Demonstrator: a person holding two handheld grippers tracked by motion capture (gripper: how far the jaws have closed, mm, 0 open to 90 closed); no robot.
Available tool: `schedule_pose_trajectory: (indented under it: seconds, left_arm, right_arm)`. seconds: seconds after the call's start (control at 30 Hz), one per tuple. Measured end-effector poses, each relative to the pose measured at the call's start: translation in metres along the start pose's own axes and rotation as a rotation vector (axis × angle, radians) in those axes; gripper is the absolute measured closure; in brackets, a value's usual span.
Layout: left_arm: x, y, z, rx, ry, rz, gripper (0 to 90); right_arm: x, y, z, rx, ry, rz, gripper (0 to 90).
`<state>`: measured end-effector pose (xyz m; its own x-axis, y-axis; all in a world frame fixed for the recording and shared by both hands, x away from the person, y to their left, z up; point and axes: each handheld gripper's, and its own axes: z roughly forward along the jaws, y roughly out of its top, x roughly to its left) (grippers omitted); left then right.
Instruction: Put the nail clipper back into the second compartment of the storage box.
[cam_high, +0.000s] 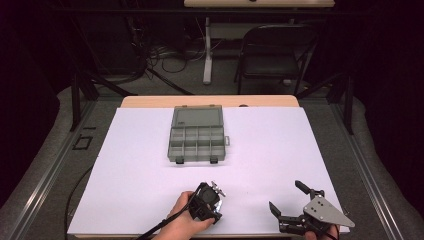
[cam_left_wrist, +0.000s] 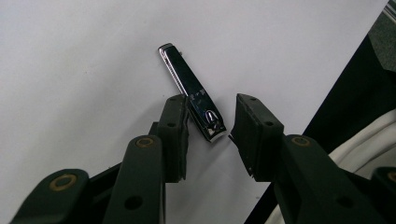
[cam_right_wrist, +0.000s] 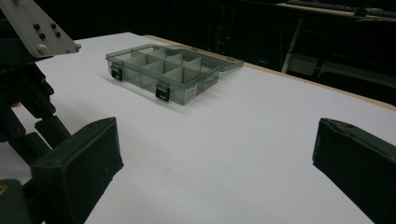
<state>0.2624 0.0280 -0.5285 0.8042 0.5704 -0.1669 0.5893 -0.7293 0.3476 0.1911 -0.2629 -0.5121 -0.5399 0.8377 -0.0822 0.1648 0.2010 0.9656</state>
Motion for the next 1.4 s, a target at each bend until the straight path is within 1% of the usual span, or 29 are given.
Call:
schedule_pose_trajectory:
  seconds: [0.23,0.33,0.53,0.63,0.67,0.7,0.73,0.77,0.8,0.83,0.97,1.0,1.03,1.23,1.27,1.4]
  left_arm:
    - [-0.0001,0.0008,0.0011,0.004,0.016,-0.005,65.7]
    - [-0.0001,0.0006,0.0014,0.003,0.022,-0.011,67.7]
    - [-0.0012,0.0008,0.002,0.004,0.034,-0.017,68.2]
    - [-0.0017,0.0009,0.0022,0.004,0.041,-0.021,70.0]
    - [-0.002,0.0009,0.0023,0.005,0.045,-0.018,71.1]
    - [-0.0028,0.0008,0.0025,0.006,0.059,-0.01,72.4]
    - [-0.0028,0.001,0.0022,0.012,0.062,-0.001,73.4]
    - [-0.0028,0.001,0.0022,0.012,0.062,-0.001,74.8]
    - [-0.0033,0.0015,0.0023,0.015,0.073,0.009,75.6]
    - [-0.0037,0.0017,0.0026,0.014,0.074,0.01,76.1]
    - [-0.0044,0.0022,0.0026,0.02,0.084,0.017,77.4]
    - [-0.0045,0.0022,0.0027,0.02,0.085,0.019,78.1]
    - [-0.0045,0.0023,0.0026,0.021,0.087,0.021,78.4]
    - [-0.0039,0.0024,0.0029,0.02,0.082,0.027,79.0]
    - [-0.0041,0.0025,0.0028,0.023,0.082,0.032,79.0]
    - [-0.0051,0.0036,0.0029,0.034,0.089,0.043,79.2]
  right_arm:
    - [-0.0001,-0.0001,0.0,0.0,0.001,0.001,0.8]
    - [-0.0001,0.0,-0.0001,-0.001,0.002,0.002,0.9]
    - [-0.0004,-0.0002,0.0001,-0.005,0.002,0.008,0.9]
    - [-0.0004,-0.0001,0.0,-0.003,0.004,0.008,1.0]
    - [-0.0004,-0.0001,0.0,-0.001,0.004,0.007,1.0]
    - [-0.0004,-0.0001,0.0,-0.001,0.004,0.008,1.0]
    - [-0.0003,-0.0003,0.0003,-0.006,0.003,0.009,1.1]
    - [-0.0003,-0.0003,0.0003,-0.006,0.003,0.009,1.1]
    - [-0.0004,-0.0001,-0.0003,-0.001,0.005,0.008,1.0]
    - [-0.0004,-0.0004,0.0004,-0.011,0.003,0.01,1.1]
    - [-0.0005,-0.0002,-0.0002,-0.003,0.005,0.009,1.2]
    - [-0.0002,-0.0005,0.0006,-0.014,0.003,0.01,1.2]
    - [-0.0005,-0.0001,-0.0004,-0.001,0.005,0.008,1.2]
    - [-0.0002,-0.0003,0.0004,-0.005,0.005,0.008,1.3]
    - [-0.0001,-0.0001,0.0001,0.002,0.007,0.008,1.3]
    - [0.0001,0.0,0.0,0.002,0.007,0.006,1.3]
